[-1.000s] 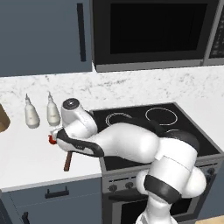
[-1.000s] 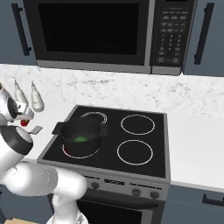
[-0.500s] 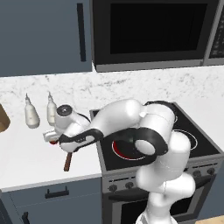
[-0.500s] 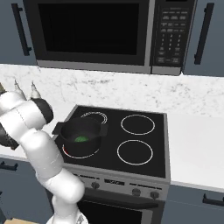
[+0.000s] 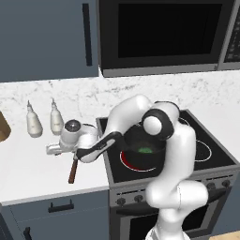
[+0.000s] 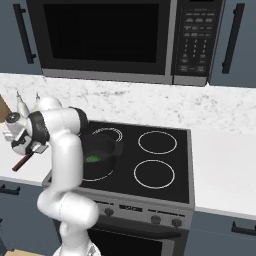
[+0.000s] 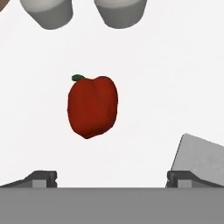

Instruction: Put the broccoli and bell pepper in the pot. Retrieve the spatula and lightly stir the vegetables in the pot.

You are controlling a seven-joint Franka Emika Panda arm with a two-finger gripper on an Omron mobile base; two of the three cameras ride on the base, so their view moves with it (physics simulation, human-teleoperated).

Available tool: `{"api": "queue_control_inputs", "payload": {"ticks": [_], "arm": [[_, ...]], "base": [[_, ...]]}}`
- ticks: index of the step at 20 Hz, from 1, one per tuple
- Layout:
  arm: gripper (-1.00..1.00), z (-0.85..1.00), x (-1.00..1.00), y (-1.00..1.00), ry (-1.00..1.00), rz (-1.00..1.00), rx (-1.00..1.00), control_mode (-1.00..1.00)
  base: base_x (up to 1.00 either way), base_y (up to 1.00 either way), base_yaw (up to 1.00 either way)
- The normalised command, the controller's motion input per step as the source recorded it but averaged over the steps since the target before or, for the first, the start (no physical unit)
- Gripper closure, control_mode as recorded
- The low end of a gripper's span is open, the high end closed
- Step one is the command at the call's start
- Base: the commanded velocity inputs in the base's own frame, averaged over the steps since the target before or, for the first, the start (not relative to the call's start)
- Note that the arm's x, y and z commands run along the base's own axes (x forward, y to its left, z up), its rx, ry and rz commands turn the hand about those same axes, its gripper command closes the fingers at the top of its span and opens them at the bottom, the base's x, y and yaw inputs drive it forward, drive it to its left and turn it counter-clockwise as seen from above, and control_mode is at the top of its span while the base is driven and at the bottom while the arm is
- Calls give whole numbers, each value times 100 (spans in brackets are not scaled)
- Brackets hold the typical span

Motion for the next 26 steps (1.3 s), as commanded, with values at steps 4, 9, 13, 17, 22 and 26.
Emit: {"api": "queue_control_inputs", "payload": {"ticks": [4,9,13,17,22,26], "arm": [[-100,23,9,43,1,-11,-2,-100],[-100,16,29,15,3,-13,-5,-100],[-100,0,51,0,8,-11,-8,-100],[-100,-6,51,6,10,-6,-9,-100],[-100,-18,39,8,12,-2,-8,-100],[-100,-25,13,0,15,0,-7,-100]], "base": [[0,0,0],[0,0,0],[0,0,0],[0,0,0],[0,0,0],[0,0,0]]}}
